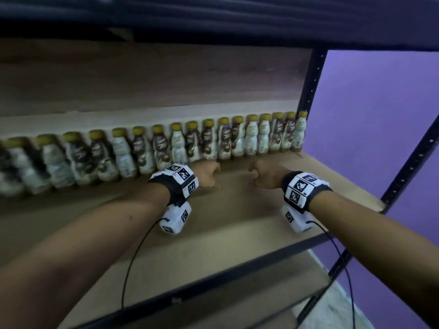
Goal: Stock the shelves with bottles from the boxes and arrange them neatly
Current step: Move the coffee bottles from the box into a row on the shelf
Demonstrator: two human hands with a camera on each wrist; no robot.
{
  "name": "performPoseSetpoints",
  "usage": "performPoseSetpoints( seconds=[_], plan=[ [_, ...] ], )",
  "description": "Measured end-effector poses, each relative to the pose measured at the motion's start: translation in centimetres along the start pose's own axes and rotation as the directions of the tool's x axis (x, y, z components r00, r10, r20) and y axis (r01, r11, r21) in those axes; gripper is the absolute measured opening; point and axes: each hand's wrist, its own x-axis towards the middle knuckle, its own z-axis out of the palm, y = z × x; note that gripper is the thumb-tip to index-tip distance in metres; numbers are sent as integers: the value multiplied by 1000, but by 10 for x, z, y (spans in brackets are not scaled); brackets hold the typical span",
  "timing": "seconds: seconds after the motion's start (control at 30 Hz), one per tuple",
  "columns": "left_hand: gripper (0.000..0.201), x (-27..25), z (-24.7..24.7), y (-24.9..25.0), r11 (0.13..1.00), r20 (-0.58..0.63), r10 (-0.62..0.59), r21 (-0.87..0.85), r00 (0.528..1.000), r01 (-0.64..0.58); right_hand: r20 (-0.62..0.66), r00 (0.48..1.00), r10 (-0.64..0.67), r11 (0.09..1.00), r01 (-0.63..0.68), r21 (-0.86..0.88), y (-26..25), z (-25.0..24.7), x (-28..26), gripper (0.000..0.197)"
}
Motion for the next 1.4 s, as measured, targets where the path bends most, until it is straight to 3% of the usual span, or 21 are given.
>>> performPoseSetpoints(
  seconds=[0.27, 0.43, 0.53, 0.7, 0.87, 1.0, 1.17, 1.27, 1.4],
  plan=[
    [64, -174, 23, -78, 989, 13, -61, -131, 998, 62, -4, 1000, -24, 998, 24, 50, -135, 28, -89, 46],
    [44, -282, 30, -99, 993, -14, -24, -114, 1000, 22, -25, 997, -67, 994, 69, 82, -214, 53, -162, 42],
    [37, -339, 40, -100, 977, 14, -4, -212, 1000, 7, 21, 996, -89, 988, 85, 129, -252, 69, -202, 37],
    [36, -404, 84, -94, 960, 79, 55, -278, 995, -31, 96, 980, -173, 976, 157, 150, -290, 108, -252, 28],
    [36, -429, 170, -90, 942, 243, 39, -333, 969, 46, 262, 945, -197, 967, 143, 212, -297, 174, -281, 21],
    [36, -437, 256, -83, 919, 399, -58, -336, 915, 205, 467, 861, -201, 968, 103, 228, -280, 248, -291, 26],
    [39, -448, 360, -61, 818, 568, -205, -348, 797, 458, 706, 690, -161, 978, 17, 207, -236, 346, -308, 35],
    [34, -463, 421, -42, 690, 649, -293, -364, 702, 625, 781, 608, -145, 972, -59, 226, -206, 403, -322, 35],
    [30, -483, 504, -17, 589, 759, -304, -326, 576, 739, 861, 495, -119, 963, -153, 221, -171, 478, -347, 26]
  ],
)
